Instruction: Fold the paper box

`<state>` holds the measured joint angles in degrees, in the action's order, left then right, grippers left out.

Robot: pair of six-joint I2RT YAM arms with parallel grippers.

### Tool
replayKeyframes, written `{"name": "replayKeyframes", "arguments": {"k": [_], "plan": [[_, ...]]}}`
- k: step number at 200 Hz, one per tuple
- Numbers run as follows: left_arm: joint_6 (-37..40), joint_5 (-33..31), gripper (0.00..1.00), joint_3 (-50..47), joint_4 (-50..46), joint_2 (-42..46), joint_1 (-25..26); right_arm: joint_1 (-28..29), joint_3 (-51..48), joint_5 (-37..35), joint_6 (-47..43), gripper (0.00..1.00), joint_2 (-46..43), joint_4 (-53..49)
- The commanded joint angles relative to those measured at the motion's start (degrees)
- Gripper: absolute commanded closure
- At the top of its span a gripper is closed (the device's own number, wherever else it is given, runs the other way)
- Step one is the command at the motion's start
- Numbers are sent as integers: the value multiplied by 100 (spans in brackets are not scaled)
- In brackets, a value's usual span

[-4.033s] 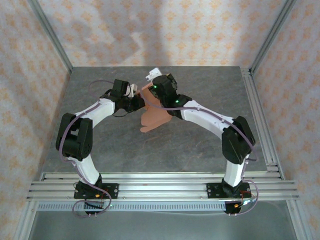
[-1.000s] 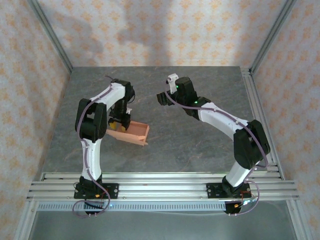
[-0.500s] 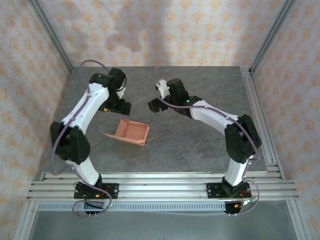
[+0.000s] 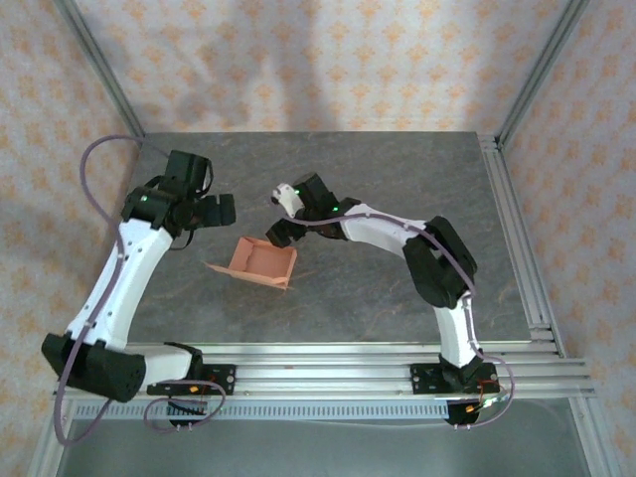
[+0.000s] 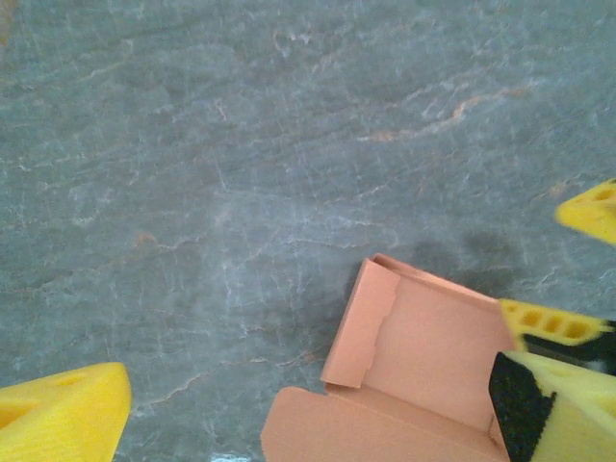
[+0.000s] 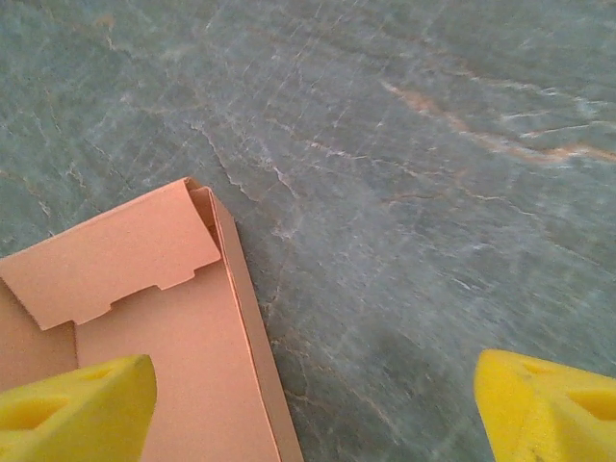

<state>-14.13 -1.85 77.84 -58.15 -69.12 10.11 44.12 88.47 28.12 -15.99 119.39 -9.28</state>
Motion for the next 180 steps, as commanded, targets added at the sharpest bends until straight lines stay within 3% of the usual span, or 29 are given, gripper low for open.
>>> {"name": "replayKeyframes", "arguments": {"k": [1, 40, 85, 149, 180], "plan": [[-83, -162, 3, -114, 291, 231, -14, 105, 375, 82, -212, 14, 364, -222], [0, -124, 2, -78, 146, 217, -13, 167, 891, -244, -132, 15, 932, -431], [-5, 45, 2, -127, 269, 109, -12, 83, 898, -1822, 607, 18, 913, -309], [-43, 411, 2, -94, 505, -190, -9, -533, -209, -3117, 2449, 21, 12, -391], [-81, 547, 2, -103, 671, -346, -10, -725, -1203, -2787, 2633, 22, -741, 106]]}}
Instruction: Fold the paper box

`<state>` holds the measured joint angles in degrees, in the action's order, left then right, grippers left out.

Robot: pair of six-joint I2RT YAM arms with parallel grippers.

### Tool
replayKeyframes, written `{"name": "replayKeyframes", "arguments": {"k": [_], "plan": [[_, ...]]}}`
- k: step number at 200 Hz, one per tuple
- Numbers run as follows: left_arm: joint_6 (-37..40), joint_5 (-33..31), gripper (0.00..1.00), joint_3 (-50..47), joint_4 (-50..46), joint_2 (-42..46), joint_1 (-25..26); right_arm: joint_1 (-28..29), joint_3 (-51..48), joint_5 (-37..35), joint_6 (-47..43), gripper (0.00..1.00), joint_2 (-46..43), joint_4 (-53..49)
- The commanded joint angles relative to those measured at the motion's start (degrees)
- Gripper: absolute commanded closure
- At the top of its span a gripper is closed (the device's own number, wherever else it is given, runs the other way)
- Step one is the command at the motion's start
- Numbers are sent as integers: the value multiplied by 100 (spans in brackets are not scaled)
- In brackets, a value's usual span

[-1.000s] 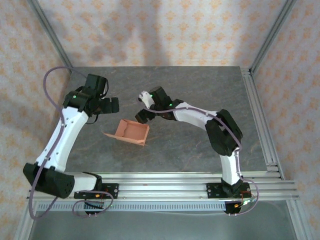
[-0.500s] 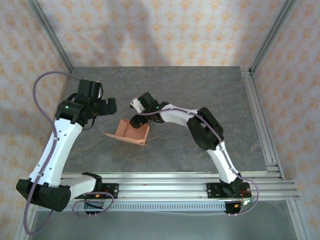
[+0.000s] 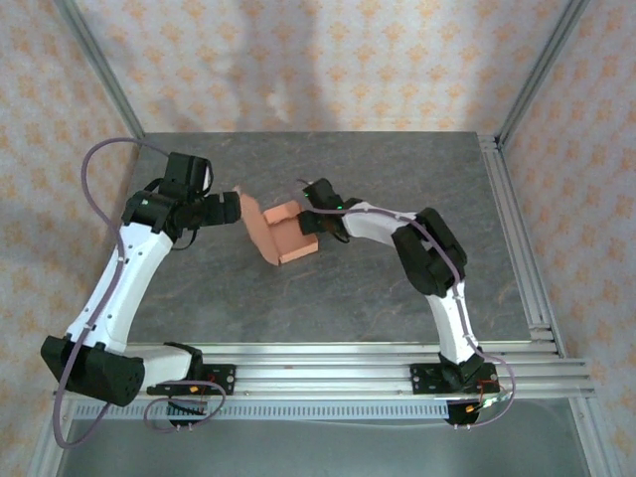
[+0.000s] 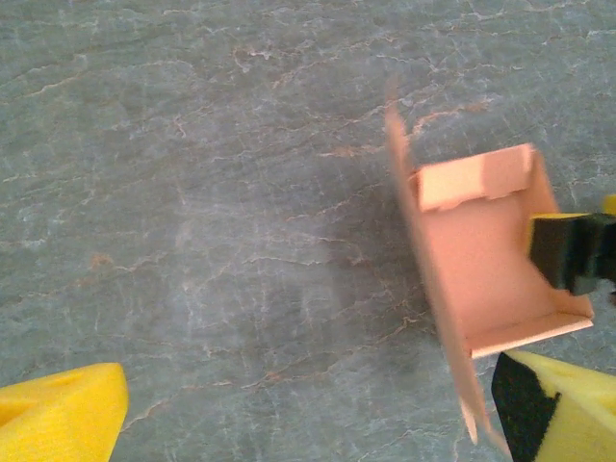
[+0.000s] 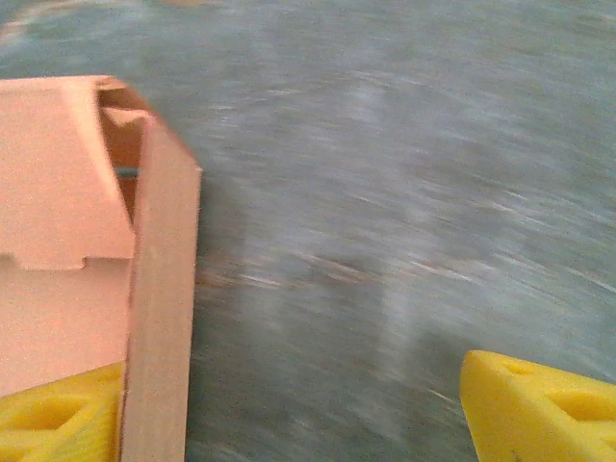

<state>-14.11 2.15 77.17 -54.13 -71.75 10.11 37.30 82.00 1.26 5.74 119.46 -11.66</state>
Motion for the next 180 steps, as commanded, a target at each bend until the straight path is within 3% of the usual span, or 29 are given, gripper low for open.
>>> {"name": "replayKeyframes", "arguments": {"k": [1, 52, 85, 120, 180], "plan": [[-83, 151, 2, -35, 274, -89, -9, -45, -590, -82, 458, 22, -774, 373], [-152, 404, 0, -121, 570, -234, -2, -547, -1829, 322, 909, 22, -1673, 1452], [-264, 469, 0, -288, 708, -208, 2, -873, -2037, 235, 952, 38, -1482, 1255], [-711, 229, 0, -641, 1001, -16, 7, -766, -2067, 654, 660, 41, -1250, 1376], [-2292, -746, 0, -1581, 1282, 755, 108, 56, -1696, 656, 488, 41, -916, 1406]]}}
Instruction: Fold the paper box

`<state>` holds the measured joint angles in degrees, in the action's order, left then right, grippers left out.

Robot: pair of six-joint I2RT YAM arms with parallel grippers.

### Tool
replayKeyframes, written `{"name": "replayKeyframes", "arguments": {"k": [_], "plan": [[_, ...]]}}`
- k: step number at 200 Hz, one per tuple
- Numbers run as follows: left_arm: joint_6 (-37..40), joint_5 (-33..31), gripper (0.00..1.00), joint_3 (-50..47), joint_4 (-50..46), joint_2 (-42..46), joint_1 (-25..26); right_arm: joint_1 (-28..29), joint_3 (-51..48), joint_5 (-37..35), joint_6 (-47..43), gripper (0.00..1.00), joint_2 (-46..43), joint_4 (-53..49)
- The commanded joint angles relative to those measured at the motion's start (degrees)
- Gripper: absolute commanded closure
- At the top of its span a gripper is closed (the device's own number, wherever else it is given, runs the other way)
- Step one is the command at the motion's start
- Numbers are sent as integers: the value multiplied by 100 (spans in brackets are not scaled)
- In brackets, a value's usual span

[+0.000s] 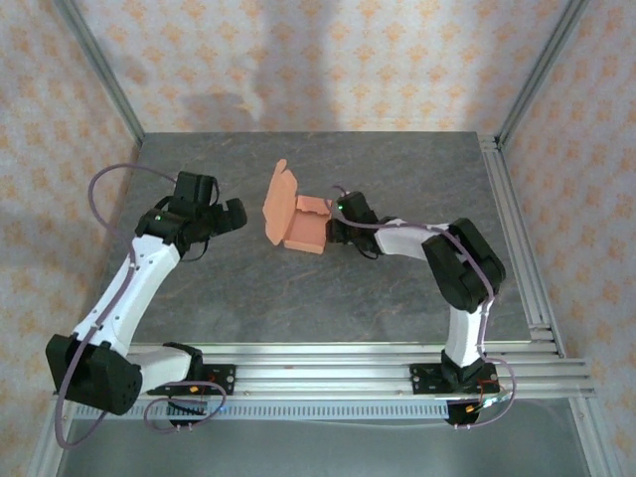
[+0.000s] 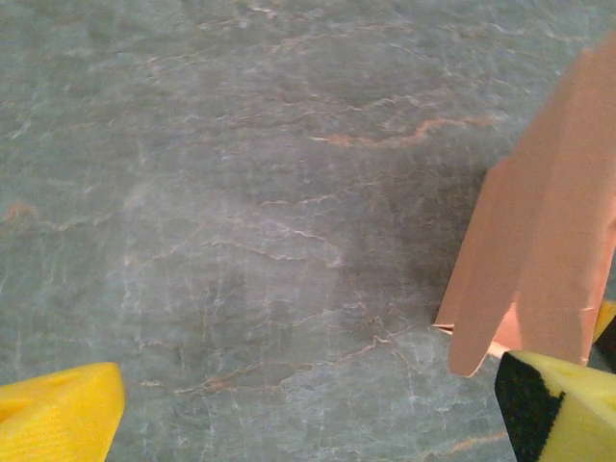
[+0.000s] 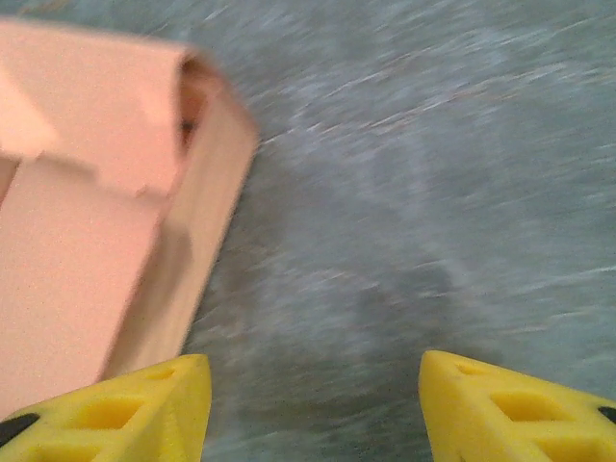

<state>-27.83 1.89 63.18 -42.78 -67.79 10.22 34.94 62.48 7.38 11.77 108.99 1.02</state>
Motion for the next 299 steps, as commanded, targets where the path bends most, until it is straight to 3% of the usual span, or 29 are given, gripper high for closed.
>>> {"name": "replayKeyframes", "arguments": {"k": [1, 28, 73, 107, 148, 183, 299], "plan": [[-935, -731, 0, -191, 143, 365, 100, 311, 260, 49, -115, 41, 131, 137], [-1585, -963, 0, -329, -8, 490, 316, 642, 425, 288, -97, 41, 265, 396], [-2731, -2038, 0, -315, -296, 103, 1383, 804, 28, 673, -344, 32, -125, 1060], [-3330, -2208, 13, -20, -344, -711, 1639, 684, -534, 535, -890, 23, -758, 1100], [-3417, -2257, 28, 890, -567, -2080, 1866, 412, -942, 539, -818, 22, -1182, 1226], [-3526, -2273, 39, 1121, -398, -2792, 1887, 228, -1075, 502, -814, 22, -1241, 1244], [-3545, -1856, 46, 1256, 212, -3983, 1888, 118, -1056, 458, -1001, 22, -1251, 1104]]}}
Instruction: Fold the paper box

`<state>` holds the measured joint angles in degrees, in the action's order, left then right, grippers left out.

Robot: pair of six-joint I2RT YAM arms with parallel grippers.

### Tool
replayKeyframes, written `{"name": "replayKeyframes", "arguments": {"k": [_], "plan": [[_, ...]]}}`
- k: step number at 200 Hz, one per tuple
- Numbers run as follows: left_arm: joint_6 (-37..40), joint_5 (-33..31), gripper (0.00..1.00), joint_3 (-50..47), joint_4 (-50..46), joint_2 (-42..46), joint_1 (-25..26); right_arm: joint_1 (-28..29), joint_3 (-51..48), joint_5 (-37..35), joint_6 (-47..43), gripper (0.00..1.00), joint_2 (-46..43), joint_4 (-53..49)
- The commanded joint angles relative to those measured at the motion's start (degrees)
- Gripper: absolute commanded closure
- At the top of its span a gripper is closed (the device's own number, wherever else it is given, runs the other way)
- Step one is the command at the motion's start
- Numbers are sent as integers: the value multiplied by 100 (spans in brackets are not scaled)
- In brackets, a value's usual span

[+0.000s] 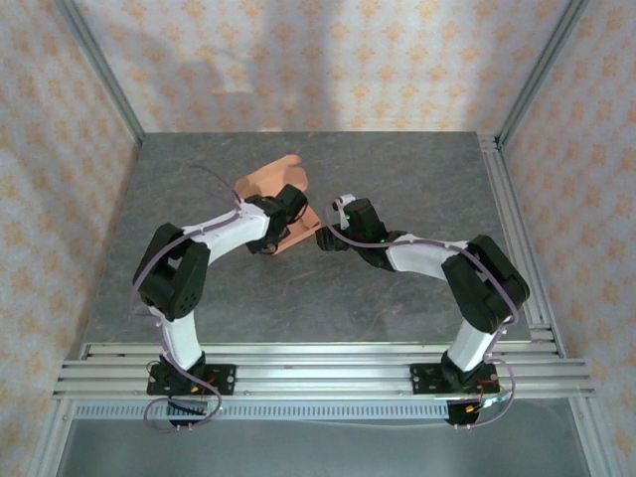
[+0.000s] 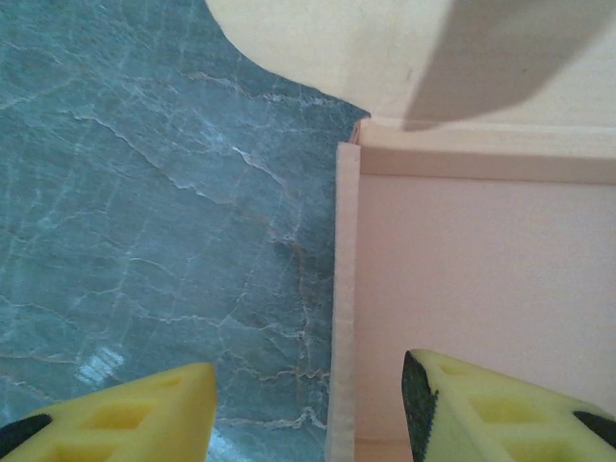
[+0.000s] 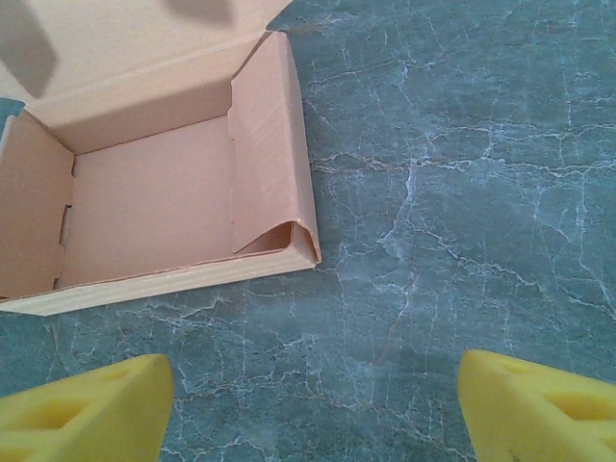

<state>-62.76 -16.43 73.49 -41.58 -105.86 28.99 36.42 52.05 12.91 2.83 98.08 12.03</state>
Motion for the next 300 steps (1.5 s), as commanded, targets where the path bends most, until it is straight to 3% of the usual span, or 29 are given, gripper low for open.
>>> {"name": "replayKeyframes", "arguments": {"k": [1, 142, 225, 300], "plan": [[-52, -26, 47, 230, 91, -182, 10, -30, -12, -100, -107, 22, -164, 1], [72, 305, 82, 72, 273, -500, -51, -212, 418, -337, -38, 23, -320, -439], [572, 380, 89, -167, 391, -391, -37, -294, 2867, 108, 213, 32, 1222, -2829], [853, 641, 89, -369, 670, -232, -28, -416, 4376, 563, 278, 50, 2496, -3817]]}}
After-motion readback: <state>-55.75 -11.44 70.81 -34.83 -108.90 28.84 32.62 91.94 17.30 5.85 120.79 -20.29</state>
